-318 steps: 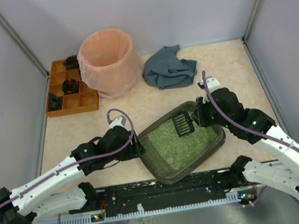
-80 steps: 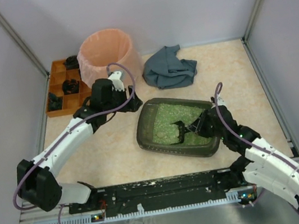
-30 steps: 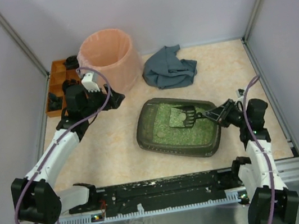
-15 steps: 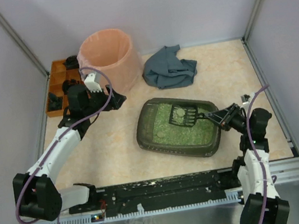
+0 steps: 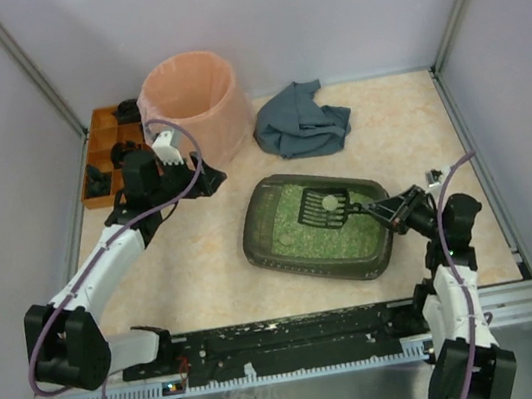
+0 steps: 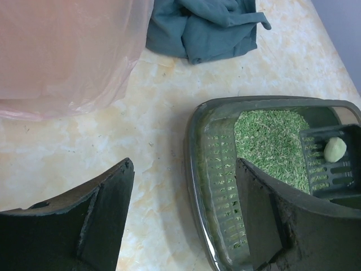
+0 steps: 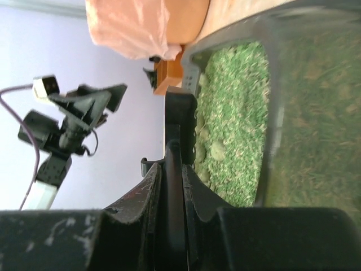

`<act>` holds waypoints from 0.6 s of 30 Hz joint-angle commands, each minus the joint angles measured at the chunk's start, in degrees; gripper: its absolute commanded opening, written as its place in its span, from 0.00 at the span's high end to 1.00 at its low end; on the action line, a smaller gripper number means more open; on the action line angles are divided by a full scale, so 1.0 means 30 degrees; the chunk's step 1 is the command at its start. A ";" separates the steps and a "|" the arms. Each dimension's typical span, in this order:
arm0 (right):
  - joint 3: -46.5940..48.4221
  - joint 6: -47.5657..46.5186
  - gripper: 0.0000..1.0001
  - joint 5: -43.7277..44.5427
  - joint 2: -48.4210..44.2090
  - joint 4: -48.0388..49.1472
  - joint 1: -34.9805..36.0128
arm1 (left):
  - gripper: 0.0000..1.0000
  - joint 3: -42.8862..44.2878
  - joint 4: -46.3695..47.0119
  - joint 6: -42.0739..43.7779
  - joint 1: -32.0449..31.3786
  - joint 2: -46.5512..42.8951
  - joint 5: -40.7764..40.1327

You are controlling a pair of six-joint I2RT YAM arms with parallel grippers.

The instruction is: Clean the litter box

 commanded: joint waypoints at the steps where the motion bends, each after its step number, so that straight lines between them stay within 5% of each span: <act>1: 0.1429 -0.1369 1.00 -0.0438 0.0396 0.0022 0.0776 | 0.23 -0.0006 0.0885 0.0344 0.0120 0.0204 0.0765; 3: 0.1137 -0.1278 1.00 0.0291 -0.0611 -0.1043 -0.0455 | 0.23 0.0076 0.0711 0.0416 0.0120 0.0182 0.0711; 6: 0.0532 0.0760 1.00 -0.0515 0.0277 0.3033 0.0994 | 0.23 -0.0069 0.0832 0.0426 0.0121 -0.0034 0.0568; 9: 0.0927 -0.1012 1.00 -0.0053 -0.0442 -0.0199 0.0199 | 0.23 0.0074 0.0696 0.0422 0.0124 0.0083 0.0510; 13: 0.0117 0.1370 1.00 -0.0867 0.0186 0.3842 0.0550 | 0.23 -0.0046 0.0672 0.0460 0.0120 -0.0182 0.0199; 18: 0.1778 -0.1709 1.00 -0.0876 -0.0043 -0.0421 0.0286 | 0.23 0.0101 0.0480 0.0450 0.0130 -0.0108 0.0098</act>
